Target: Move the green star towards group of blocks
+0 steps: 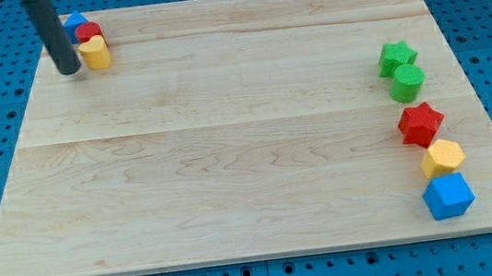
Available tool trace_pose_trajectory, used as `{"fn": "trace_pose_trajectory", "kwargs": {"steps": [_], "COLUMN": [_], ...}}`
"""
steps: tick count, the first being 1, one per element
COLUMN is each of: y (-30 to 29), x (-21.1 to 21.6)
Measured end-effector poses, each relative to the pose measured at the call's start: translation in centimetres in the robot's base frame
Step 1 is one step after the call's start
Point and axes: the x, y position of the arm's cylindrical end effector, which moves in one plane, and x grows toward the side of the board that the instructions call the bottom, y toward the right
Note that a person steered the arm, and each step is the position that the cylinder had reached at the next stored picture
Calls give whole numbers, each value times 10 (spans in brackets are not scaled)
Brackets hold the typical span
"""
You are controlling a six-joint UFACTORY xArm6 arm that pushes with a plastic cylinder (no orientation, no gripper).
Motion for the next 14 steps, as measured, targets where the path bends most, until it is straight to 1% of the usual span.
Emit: {"fn": "trace_pose_trajectory", "kwargs": {"steps": [1,2,3,4,5,6,7,8,9,10,12,14], "y": [6,91,185,281,346,414,483,529,535,494,389,309], "x": [40,66,66,57,3,-35,-19,11,52,65,63,62]}}
